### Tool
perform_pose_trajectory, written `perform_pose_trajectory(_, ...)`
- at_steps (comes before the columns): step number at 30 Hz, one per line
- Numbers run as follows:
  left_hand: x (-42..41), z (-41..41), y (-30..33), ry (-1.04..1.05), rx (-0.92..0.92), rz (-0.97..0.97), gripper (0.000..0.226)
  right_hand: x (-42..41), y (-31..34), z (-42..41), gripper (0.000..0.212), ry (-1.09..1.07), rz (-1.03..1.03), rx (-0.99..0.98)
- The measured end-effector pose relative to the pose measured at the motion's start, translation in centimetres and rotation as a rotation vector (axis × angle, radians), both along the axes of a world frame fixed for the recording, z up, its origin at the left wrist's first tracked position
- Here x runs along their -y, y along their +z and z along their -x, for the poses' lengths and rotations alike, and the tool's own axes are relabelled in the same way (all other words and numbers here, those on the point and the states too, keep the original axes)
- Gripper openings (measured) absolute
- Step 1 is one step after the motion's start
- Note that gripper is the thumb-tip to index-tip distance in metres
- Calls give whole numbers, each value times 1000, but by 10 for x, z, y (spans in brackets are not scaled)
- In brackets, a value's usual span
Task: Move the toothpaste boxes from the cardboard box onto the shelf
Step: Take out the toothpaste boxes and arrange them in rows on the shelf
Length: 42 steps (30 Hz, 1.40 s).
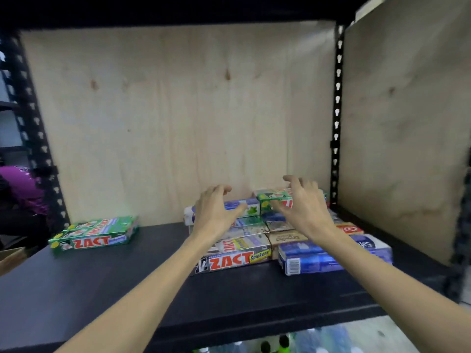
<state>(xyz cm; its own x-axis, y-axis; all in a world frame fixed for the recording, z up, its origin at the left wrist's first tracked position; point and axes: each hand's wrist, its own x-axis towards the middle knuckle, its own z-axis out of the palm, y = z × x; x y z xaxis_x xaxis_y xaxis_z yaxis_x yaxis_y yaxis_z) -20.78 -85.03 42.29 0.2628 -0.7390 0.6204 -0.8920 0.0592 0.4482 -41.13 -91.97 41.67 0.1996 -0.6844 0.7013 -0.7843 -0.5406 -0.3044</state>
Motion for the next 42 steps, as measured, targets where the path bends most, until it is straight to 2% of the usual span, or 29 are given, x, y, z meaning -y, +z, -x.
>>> perform_pose_trajectory(3,37,11,-2,-38,70,-73,56,35,-3,26,56,-119,-57,-55)
perform_pose_trajectory(6,70,21,-2,-27,71,-125,54,68,-8,46,70,-203,-223,-85)
perform_pose_trajectory(8,87,29,-4,8,115,-169,57,85,-11,54,79,-196,-322,-100)
perform_pose_trajectory(10,96,39,-10,27,139,-179,57,94,-15,56,78,-145,-377,-86)
perform_pose_trajectory(14,104,51,-27,86,148,-45,44,97,-21,58,76,-68,-322,20)
perform_pose_trajectory(21,102,63,-25,20,-5,111,25,86,-20,69,84,-46,-212,236)
perform_pose_trajectory(24,87,73,-19,-3,-21,198,23,71,-11,79,86,-9,-185,283)
perform_pose_trajectory(26,69,78,-13,4,-49,233,29,55,-3,81,86,14,-165,288)
perform_pose_trajectory(29,42,70,-7,-9,-145,225,37,29,6,72,86,36,-152,247)
perform_pose_trajectory(33,-8,39,-3,-66,-280,203,30,-8,9,39,95,88,-161,193)
perform_pose_trajectory(37,-60,-11,-9,-24,-344,170,22,-50,4,-14,80,190,-170,145)
perform_pose_trajectory(40,-94,-56,-15,45,-353,135,16,-76,-2,-60,78,275,-179,109)
perform_pose_trajectory(42,-114,-88,-18,92,-356,117,24,-86,-9,-93,69,323,-197,74)
